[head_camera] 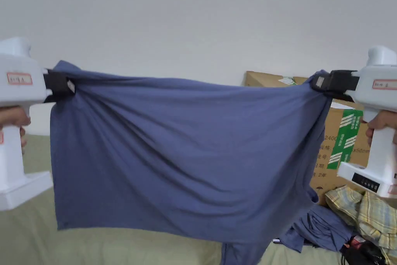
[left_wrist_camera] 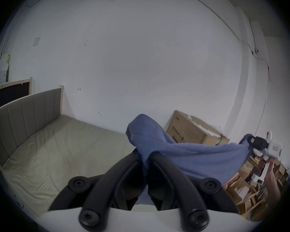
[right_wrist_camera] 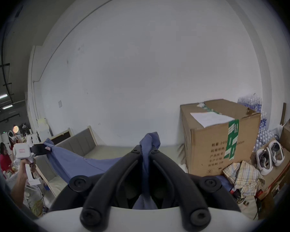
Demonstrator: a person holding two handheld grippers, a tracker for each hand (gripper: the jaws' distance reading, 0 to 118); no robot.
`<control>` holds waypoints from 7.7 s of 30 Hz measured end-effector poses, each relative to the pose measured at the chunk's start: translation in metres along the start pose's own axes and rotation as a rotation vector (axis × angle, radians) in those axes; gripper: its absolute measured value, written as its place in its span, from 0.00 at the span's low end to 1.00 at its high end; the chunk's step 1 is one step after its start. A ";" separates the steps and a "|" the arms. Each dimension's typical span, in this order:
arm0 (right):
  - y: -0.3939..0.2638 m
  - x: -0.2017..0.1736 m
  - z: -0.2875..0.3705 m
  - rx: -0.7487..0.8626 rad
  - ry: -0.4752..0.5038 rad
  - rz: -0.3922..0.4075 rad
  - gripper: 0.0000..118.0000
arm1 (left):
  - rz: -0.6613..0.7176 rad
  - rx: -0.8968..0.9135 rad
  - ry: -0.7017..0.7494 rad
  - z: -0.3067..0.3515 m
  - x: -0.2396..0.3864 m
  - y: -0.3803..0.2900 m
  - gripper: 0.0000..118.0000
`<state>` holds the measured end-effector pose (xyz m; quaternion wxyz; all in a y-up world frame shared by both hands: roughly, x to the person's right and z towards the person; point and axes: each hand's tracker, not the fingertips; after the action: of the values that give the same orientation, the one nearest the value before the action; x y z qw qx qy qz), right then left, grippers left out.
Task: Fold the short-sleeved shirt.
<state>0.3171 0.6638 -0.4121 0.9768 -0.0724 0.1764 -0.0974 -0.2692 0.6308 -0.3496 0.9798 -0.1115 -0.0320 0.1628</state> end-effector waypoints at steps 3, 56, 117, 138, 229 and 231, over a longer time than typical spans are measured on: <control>0.015 -0.014 0.006 0.031 0.011 0.009 0.04 | -0.029 0.002 0.027 0.003 0.001 0.014 0.06; -0.041 -0.019 -0.282 0.038 -0.073 0.210 0.04 | -0.116 0.098 0.171 -0.260 -0.109 0.042 0.06; -0.549 0.005 -0.026 -0.807 -0.129 0.104 0.13 | -0.144 -0.037 0.199 0.054 -0.098 -0.233 0.93; -0.308 -0.107 0.054 -0.116 -0.012 0.217 0.04 | -0.206 -0.245 0.137 0.061 -0.081 -0.241 0.89; -0.506 0.059 -0.233 -0.833 -0.215 -0.055 0.04 | 0.098 -0.878 0.292 -0.189 -0.182 -0.321 0.67; -0.507 0.058 -0.233 -0.835 -0.222 -0.051 0.04 | 0.045 -0.805 0.282 -0.174 -0.165 -0.301 0.67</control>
<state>0.2032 0.1341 -0.5583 0.8741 -0.4756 0.0927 -0.0334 -0.3139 0.2636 -0.4548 0.8490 -0.5071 0.0440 0.1419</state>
